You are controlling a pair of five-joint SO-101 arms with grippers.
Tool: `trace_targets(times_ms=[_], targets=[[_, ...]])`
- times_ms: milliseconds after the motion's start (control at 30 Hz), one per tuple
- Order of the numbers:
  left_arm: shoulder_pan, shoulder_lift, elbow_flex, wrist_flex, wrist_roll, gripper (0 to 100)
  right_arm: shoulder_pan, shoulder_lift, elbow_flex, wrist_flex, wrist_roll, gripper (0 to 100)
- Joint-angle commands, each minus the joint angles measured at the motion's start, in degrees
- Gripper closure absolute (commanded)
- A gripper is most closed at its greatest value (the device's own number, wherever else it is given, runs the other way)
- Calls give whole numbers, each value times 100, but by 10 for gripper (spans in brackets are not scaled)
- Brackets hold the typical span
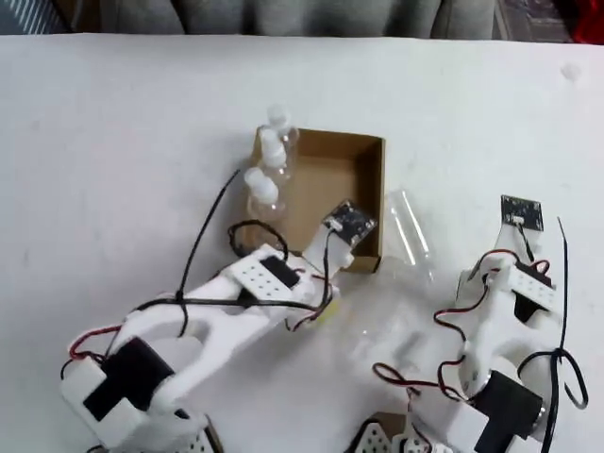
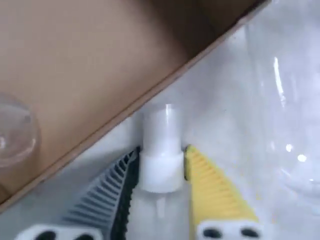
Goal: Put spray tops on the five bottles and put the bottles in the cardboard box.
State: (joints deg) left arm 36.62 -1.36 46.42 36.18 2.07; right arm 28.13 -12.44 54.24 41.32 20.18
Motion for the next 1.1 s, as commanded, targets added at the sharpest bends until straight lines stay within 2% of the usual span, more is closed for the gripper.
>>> trace_targets(times_ms=[0,100,167,333,467,633,800,967,1067], targets=[[-31,31,-211,-105,-97,945,-4,31,-211,22,62,982],[13,-4,-97,-88,-97,986,-4,40,-211,22,62,982],[110,-13,-26,9,-105,980,-4,40,-211,22,62,982],[171,-22,-53,809,-105,980,-4,57,-211,22,62,982],[-189,-295,35,1415,-105,980,-4,57,-211,22,62,982],[-1112,-1376,695,1618,-158,980,-4,66,-211,22,62,982],[-2536,-2633,1345,1618,-844,980,-57,66,-211,22,123,982],[-4207,-3213,1037,1600,-1301,980,-57,66,-211,22,185,982],[-4760,-3152,545,1582,-1398,980,-57,66,-211,22,185,982]])
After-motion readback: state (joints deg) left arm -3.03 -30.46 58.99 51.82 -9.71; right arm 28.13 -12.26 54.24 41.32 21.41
